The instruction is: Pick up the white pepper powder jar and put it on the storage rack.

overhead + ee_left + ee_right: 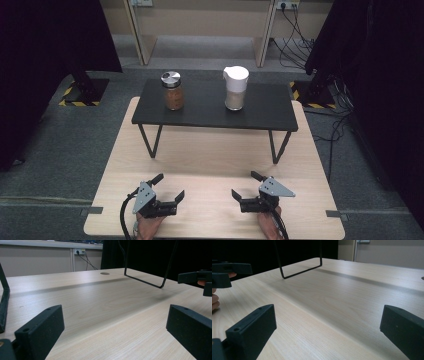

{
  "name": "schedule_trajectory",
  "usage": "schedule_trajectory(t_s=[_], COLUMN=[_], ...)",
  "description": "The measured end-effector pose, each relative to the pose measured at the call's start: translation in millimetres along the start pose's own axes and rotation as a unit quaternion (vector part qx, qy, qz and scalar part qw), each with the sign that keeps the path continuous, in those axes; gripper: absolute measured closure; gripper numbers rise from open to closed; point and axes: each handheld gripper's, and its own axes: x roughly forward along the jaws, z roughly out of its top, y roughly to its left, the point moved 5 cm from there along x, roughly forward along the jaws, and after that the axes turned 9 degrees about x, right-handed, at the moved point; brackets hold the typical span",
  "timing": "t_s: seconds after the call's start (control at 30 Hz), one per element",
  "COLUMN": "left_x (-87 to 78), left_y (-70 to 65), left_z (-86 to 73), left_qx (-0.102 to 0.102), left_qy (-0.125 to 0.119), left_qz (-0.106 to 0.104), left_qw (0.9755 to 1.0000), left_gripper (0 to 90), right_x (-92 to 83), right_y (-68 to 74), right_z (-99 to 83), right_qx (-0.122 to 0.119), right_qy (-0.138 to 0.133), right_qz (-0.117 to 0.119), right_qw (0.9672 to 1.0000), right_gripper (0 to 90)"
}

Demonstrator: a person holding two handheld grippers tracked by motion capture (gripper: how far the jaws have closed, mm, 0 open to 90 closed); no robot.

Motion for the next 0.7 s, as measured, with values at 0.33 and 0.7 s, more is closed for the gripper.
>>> schedule_trajectory(t_s=[0.33,0.7], left_x=[0.4,0.2], left_y=[0.9,-0.3], left_z=[0.1,0.2], left_qx=[-0.003,0.001], left_qy=[0.001,0.001], left_qz=[-0.001,-0.001], left_qw=[1.0,1.0], left_gripper=[0.7,0.7], right_x=[-1.9,-1.1], right_y=[-3.9,-5.6], right_z=[-1.9,-1.7], right_qx=[0.015,0.022], right_qy=[-0.008,-0.006], right_qz=[-0.002,-0.002], right_qw=[0.9999,0.9998], right_gripper=[0.5,0.5])
